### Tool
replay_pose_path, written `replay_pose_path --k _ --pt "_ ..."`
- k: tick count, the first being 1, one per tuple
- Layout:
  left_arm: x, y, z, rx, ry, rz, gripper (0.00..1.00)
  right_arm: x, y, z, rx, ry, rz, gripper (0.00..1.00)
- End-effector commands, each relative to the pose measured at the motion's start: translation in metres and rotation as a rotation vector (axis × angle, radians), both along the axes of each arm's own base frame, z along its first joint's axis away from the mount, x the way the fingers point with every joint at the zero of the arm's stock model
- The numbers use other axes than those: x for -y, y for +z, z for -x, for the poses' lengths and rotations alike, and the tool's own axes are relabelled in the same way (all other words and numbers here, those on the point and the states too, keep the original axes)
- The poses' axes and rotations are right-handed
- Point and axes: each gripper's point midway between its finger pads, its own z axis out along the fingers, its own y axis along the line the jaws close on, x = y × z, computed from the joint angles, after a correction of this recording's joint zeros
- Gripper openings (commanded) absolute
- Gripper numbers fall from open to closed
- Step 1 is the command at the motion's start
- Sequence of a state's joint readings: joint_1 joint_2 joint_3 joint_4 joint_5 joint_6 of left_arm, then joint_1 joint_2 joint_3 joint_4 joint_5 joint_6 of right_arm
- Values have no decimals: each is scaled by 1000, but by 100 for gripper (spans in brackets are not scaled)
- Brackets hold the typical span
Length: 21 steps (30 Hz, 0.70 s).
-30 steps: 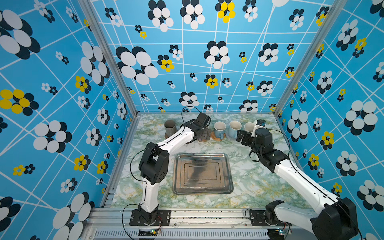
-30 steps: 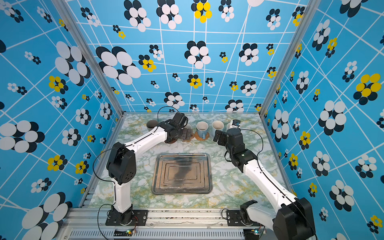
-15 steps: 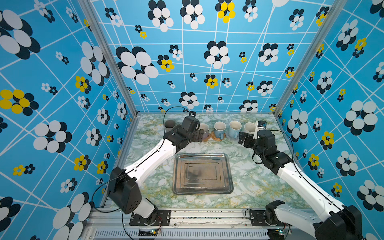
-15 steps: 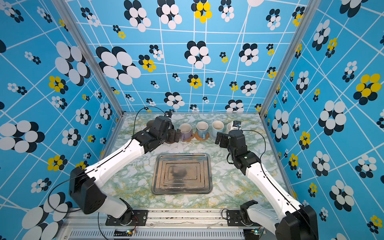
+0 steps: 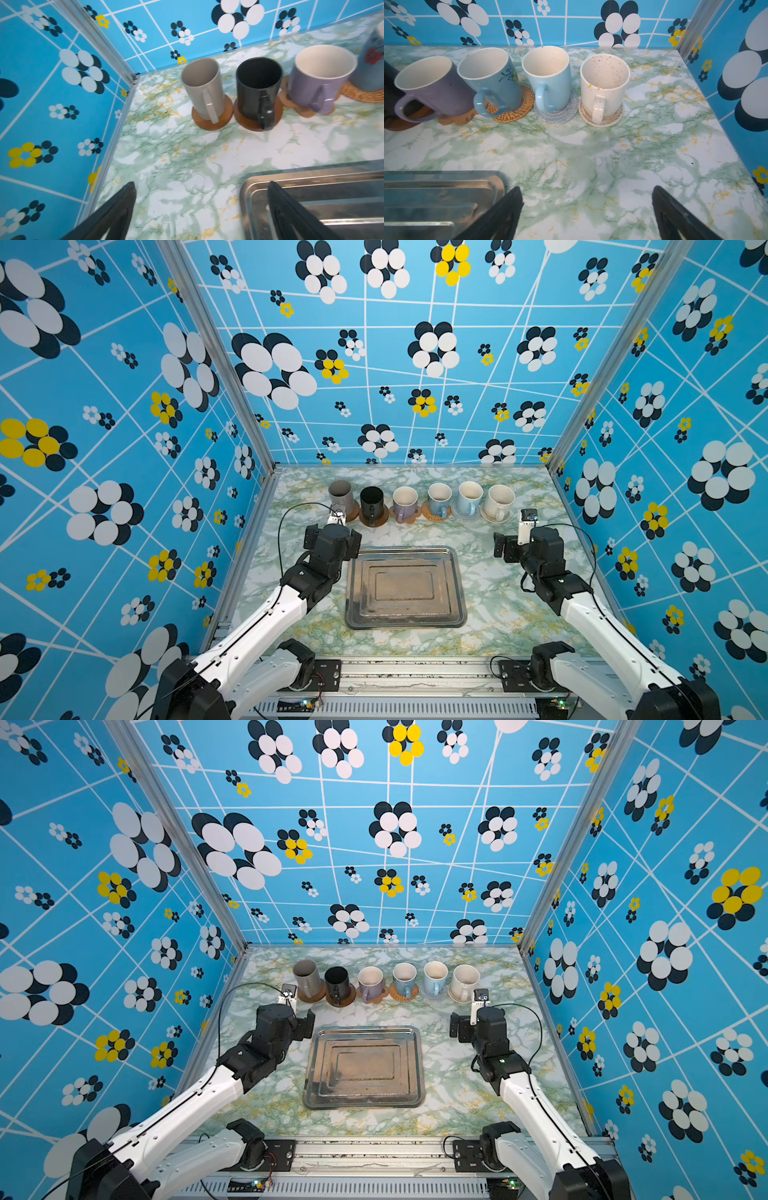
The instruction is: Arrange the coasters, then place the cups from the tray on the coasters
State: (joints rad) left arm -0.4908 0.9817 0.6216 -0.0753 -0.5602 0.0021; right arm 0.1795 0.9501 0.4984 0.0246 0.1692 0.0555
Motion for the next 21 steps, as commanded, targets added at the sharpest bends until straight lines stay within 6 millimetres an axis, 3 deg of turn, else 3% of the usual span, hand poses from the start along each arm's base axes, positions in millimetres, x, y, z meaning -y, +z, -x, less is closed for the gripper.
replay_pose_path --k 1,4,10,21 --pt "-21 12 -7 152 77 -17 99 3 2 -11 91 26 4 99" --pt "-22 -7 -9 158 24 56 99 11 -22 -18 47 33 -8 99" --pt "-46 -35 -11 194 79 99 99 26 -55 -33 -11 -7 -43 99" --pt "-58 -62 -29 162 74 111 99 30 -47 -45 63 0 -48 99"
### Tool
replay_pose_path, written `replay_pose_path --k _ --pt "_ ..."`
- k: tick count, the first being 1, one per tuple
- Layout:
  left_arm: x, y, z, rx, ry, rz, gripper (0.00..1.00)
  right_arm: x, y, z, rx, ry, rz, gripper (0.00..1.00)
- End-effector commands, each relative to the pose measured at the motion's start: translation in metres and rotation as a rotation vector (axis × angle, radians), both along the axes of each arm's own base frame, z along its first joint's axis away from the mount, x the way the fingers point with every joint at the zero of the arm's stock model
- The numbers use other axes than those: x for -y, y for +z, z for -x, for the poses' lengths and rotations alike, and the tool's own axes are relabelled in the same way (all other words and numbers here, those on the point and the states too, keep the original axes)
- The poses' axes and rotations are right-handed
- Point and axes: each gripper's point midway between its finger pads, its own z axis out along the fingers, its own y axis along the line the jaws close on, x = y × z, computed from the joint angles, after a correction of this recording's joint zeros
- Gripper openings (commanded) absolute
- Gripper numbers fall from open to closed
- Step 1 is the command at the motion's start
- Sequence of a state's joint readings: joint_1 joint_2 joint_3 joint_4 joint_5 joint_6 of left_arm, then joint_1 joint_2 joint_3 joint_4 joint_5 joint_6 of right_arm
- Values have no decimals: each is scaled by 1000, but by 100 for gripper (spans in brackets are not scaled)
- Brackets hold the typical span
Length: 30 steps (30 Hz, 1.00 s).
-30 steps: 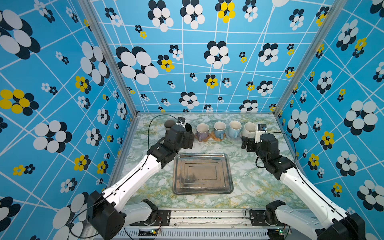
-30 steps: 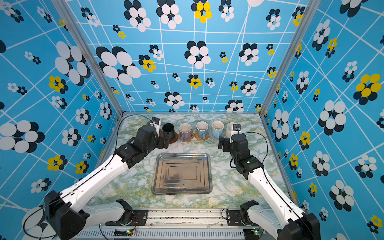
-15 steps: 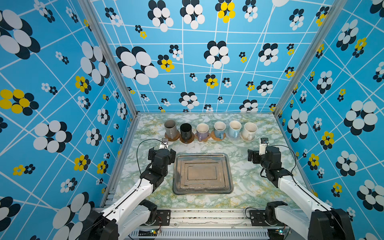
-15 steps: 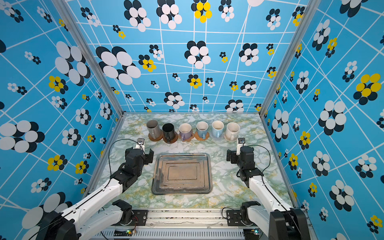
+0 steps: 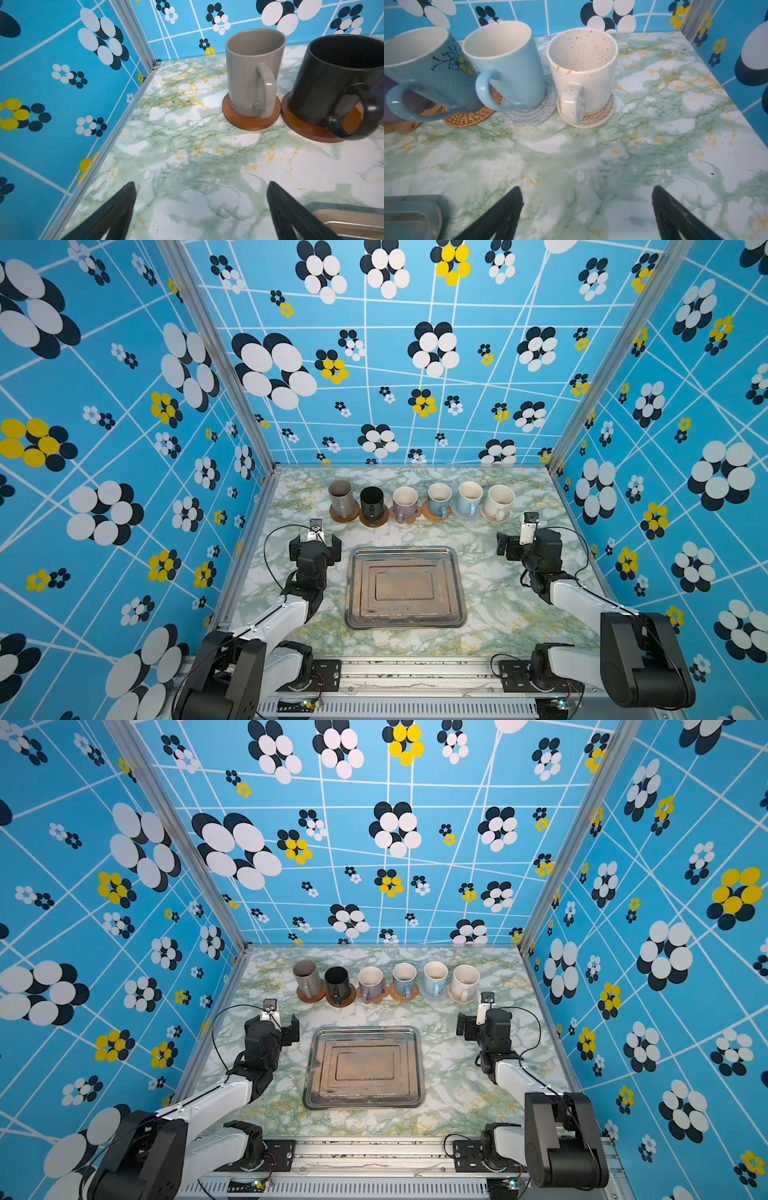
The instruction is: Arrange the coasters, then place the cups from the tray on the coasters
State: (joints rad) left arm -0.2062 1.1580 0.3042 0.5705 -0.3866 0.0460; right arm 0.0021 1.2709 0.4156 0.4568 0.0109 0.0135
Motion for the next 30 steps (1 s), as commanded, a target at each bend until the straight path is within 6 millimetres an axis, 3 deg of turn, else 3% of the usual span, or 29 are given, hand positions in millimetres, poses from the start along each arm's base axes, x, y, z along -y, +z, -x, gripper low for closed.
replay_pose_path --k 1,12,15,30 --pt "4 4 -6 57 -43 31 99 0 4 -7 51 17 -7 99" --pt "4 8 -16 141 -108 117 99 9 14 -24 153 -16 -49 99" --pt "5 7 -18 152 -128 117 99 12 4 -28 154 -29 -45 99" --pt "18 -25 -39 95 -207 107 99 8 -10 -31 159 1 -41 99"
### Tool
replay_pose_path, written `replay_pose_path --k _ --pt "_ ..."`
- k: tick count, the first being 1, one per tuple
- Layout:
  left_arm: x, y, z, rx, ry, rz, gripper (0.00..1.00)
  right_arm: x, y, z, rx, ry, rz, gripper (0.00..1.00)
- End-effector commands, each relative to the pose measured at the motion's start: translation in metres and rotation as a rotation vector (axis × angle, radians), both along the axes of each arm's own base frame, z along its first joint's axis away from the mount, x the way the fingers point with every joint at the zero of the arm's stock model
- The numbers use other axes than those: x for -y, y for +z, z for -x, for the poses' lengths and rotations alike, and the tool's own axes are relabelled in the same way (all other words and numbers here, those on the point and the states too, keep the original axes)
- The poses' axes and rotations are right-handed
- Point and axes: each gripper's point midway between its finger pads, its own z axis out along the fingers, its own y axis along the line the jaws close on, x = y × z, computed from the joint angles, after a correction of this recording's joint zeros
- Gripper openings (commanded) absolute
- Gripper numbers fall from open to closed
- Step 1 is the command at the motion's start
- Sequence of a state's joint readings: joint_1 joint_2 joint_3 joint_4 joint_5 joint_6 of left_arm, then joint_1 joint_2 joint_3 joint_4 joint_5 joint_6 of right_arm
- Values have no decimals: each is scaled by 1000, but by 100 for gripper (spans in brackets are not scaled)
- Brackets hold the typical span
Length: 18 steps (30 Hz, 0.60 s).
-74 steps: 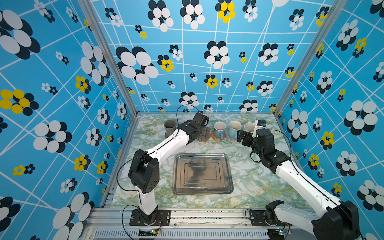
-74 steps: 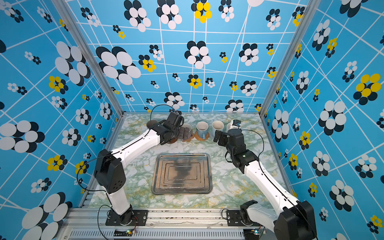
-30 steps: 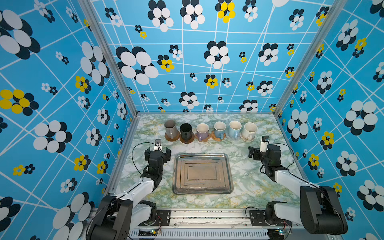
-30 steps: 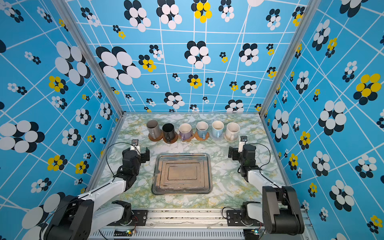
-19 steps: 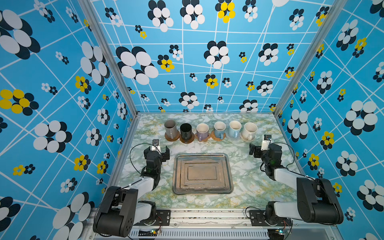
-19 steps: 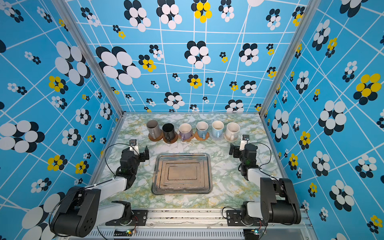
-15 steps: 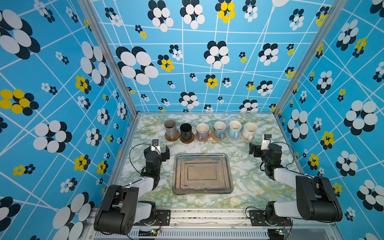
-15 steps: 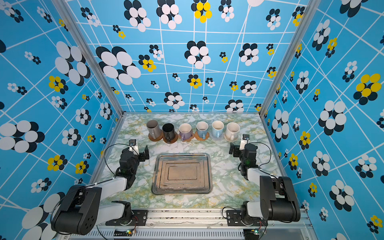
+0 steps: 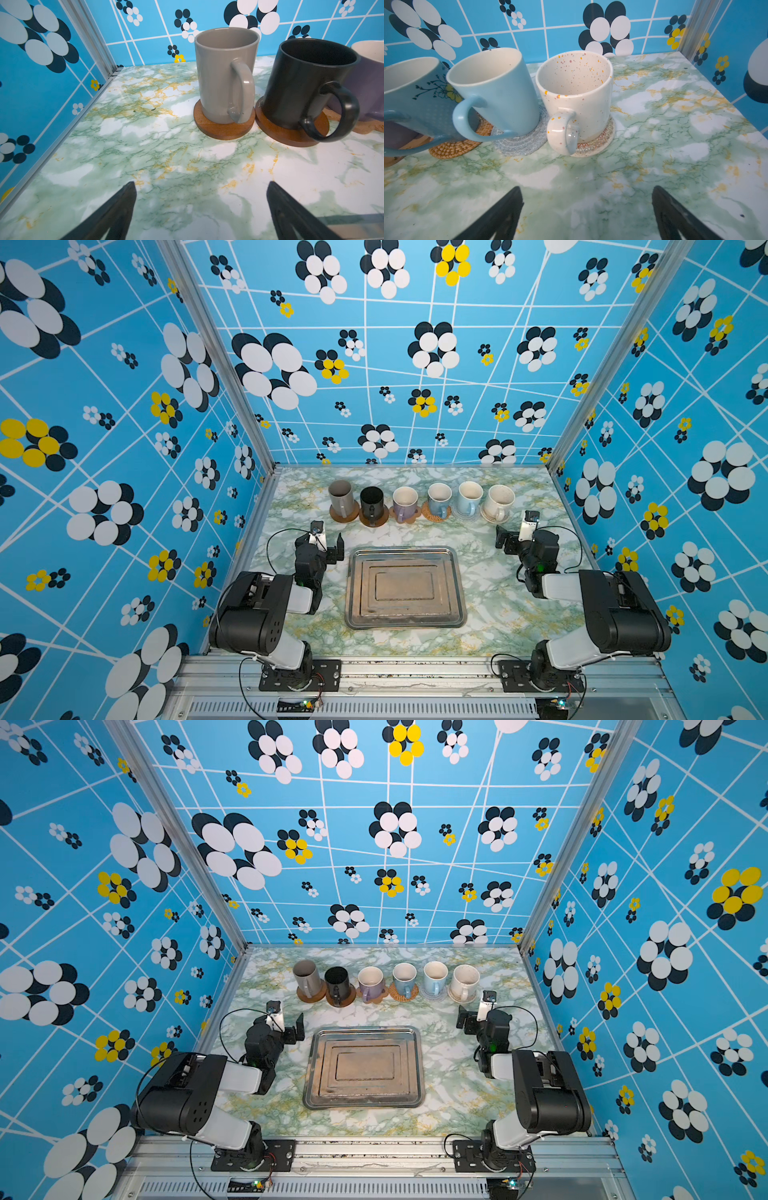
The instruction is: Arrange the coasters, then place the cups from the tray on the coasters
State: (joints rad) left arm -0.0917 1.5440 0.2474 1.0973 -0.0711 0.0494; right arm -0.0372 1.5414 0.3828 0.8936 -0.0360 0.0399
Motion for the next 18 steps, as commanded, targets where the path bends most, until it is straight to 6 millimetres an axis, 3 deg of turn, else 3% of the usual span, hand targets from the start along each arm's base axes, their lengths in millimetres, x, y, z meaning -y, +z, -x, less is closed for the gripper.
replay_pose_path --k 1,6,18 --pt "2 11 -13 18 -17 -1 99 0 4 0 27 9 1 99" --pt "-16 6 -26 -59 19 83 99 1 3 -1 23 6 3 99" --pt "-16 6 -26 -59 23 79 99 10 2 -1 10 -68 26 99"
